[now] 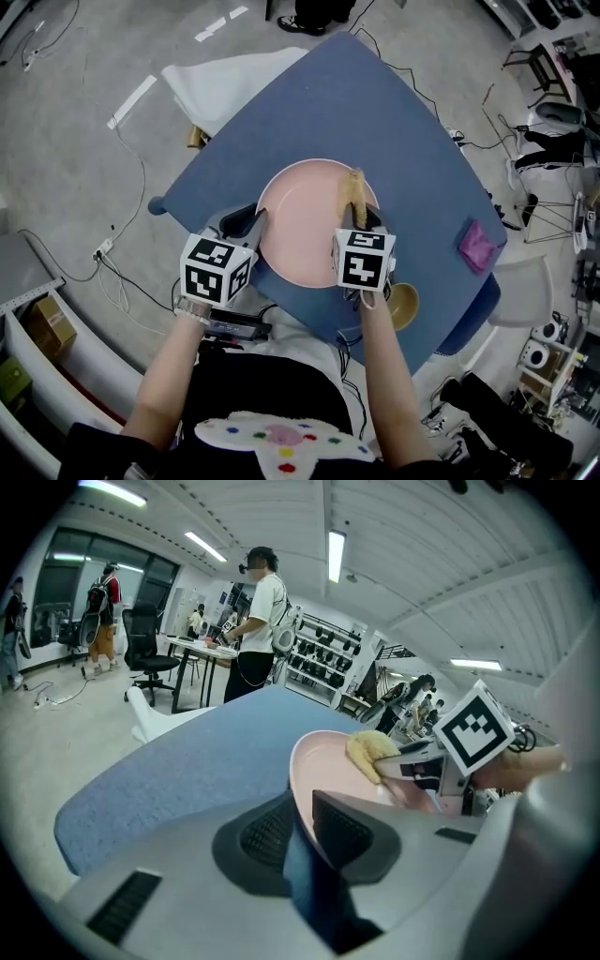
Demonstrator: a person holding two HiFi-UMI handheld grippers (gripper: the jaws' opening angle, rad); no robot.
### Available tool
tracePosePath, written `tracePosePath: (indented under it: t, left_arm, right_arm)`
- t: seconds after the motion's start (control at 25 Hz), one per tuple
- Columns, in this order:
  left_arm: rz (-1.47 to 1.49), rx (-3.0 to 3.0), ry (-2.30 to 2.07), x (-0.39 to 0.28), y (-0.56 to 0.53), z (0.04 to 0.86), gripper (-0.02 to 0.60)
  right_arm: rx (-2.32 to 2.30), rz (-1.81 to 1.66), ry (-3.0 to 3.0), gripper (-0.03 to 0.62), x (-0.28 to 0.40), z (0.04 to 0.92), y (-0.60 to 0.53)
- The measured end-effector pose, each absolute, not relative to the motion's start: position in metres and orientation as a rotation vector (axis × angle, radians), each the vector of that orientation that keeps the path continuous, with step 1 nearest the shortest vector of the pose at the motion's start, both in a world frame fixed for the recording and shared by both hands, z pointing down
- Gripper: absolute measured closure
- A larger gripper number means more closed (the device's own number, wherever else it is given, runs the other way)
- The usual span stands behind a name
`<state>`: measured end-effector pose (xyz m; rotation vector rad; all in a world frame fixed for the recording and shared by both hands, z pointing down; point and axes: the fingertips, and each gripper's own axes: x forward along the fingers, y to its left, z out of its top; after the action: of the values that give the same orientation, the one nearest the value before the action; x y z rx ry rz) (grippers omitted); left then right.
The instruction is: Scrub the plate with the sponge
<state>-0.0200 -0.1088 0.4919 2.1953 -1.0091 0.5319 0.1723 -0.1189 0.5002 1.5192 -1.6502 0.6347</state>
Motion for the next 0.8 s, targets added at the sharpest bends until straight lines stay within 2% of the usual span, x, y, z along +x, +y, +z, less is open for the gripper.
tracePosePath:
  t: [0.8]
  left_arm:
    - [0.51, 2.196, -1.001, -0.021, -0.113, 0.492, 0.514]
  right_arm:
    - [1.362, 0.463, -1.654, 0.54, 0.141, 0.507, -0.146]
